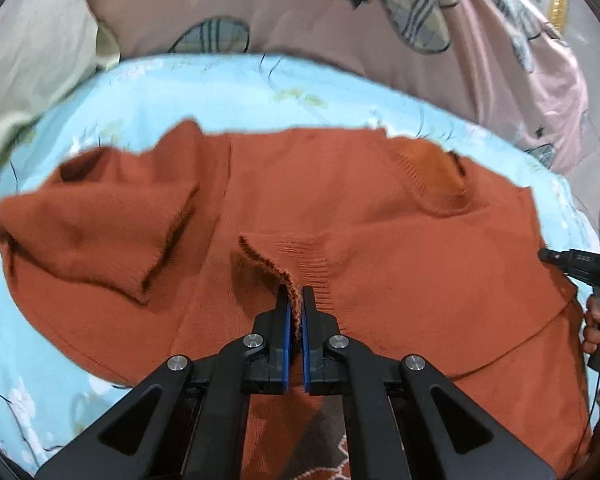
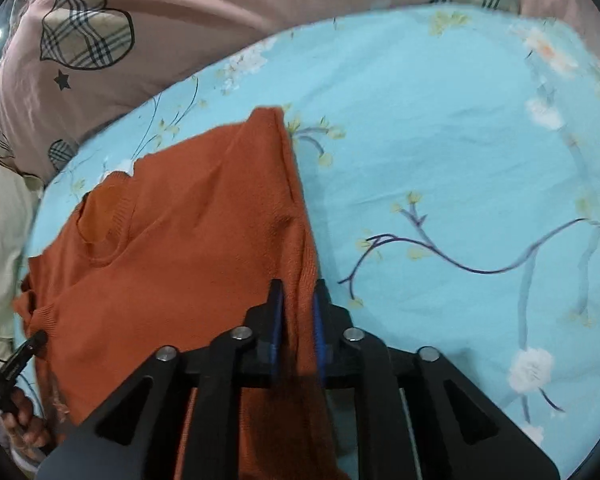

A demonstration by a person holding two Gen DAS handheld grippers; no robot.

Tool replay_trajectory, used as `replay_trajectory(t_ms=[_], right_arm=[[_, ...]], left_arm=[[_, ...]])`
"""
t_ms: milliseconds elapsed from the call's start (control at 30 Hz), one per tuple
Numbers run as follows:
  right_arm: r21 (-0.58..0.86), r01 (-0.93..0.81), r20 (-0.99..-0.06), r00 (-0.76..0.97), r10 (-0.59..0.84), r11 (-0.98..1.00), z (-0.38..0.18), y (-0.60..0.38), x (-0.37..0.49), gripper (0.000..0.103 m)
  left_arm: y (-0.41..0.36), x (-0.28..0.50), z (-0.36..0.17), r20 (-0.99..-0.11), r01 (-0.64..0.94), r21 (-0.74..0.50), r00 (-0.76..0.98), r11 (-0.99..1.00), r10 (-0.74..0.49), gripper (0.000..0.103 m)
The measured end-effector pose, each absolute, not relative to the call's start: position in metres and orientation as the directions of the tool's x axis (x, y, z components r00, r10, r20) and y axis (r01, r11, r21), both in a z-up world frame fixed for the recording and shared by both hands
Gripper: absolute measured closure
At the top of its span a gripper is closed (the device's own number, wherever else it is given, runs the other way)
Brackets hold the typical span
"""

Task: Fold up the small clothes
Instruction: 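Grasp the other sleeve cuff with the left tool and fold it across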

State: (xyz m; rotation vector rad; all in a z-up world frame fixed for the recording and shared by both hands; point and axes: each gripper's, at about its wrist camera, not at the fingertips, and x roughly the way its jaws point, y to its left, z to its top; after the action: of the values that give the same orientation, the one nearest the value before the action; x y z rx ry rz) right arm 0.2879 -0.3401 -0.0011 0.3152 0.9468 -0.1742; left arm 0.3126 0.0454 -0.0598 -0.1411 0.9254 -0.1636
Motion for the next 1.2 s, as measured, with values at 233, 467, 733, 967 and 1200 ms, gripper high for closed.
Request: replay_trajectory(t_ms=[233,467,733,967,1200], right_arm=[[0.149,0.147,-0.836,0.546,0.046,0.978,-0.012,-0.294,0.27,0.07],[0.249,0.199,-0.777,0.625,0.073,0.948,0.014,-0.308,0.22,0.054],[0.41,0.069,-0.747,0.597,0.291,0.91,0.006,-0.246,0.191,0.039],[0.432,0.082,-0.764,0.562,0.316,0.898,-0.008,-0.228,0.182,0.039],[0.432,0.078,-0.772,0.546,0.324,0.898,-0.017,-0.215,0.194,0.038]], left_arm=[[0.05,0.31,-0.063,-0.778,0.087,-0.182,0.597,0.979,-0.197,0.1],[0.081,0.281,-0.058,-0.781,0.081,-0.138,0.604,0.987,-0.159,0.097],[0.131,0.272,-0.021,-0.72,0.044,0.041,0.694,0.998,-0.001,0.025],[0.133,0.319,-0.028,-0.778,0.253,0.2,0.629,0.947,-0.004,0.018],[0.114,0.334,-0.058,-0.807,0.325,0.229,0.591,0.918,-0.008,0.039]])
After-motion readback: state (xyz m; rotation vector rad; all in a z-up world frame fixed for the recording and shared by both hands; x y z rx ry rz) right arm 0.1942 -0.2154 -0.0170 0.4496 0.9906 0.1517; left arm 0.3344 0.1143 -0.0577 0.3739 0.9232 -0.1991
